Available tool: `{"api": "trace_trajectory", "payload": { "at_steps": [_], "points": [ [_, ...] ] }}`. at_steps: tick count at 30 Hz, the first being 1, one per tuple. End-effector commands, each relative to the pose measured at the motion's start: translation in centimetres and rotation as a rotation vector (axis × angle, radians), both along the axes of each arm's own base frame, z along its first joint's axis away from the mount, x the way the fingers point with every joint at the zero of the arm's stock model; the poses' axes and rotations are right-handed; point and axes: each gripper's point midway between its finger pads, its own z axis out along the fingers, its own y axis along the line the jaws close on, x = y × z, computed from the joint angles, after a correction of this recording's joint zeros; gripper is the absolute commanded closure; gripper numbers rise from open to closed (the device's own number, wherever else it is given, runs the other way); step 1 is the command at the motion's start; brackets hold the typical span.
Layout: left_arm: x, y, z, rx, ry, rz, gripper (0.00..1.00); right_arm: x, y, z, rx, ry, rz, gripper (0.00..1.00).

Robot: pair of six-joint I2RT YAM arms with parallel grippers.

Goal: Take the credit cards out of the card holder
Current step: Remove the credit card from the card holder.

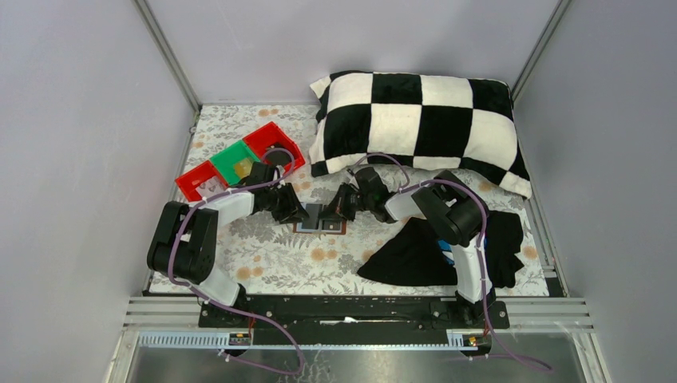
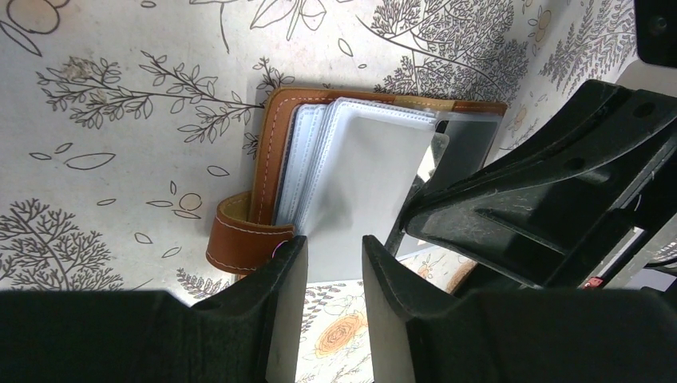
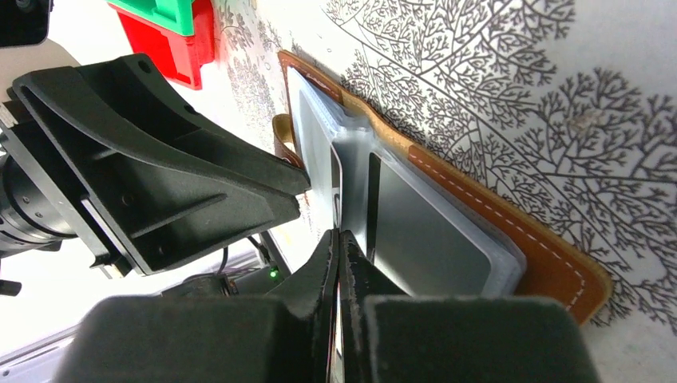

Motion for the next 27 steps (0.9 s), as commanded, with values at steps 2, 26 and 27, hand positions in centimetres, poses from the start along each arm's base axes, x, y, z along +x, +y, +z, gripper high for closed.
{"api": "trace_trajectory", "payload": {
  "at_steps": [2, 26, 27],
  "points": [
    [-0.3, 1.0, -1.6, 0.059, 0.018, 0.024, 0.64, -0.2, -0.4, 1.7, 0.036, -0.065, 0.012, 1.00],
    [1.5, -0.3, 3.8, -0.022, -0.095, -0.011, 0.62, -1.0, -4.1, 2.3, 0.038, -0.114, 0.029, 1.00],
    [1.4, -0.5, 3.9, -0.036, -0.092, -0.020, 0.62, -0.9, -4.1, 2.1, 0.035, -0.107, 0.027, 0.99]
  ]
}}
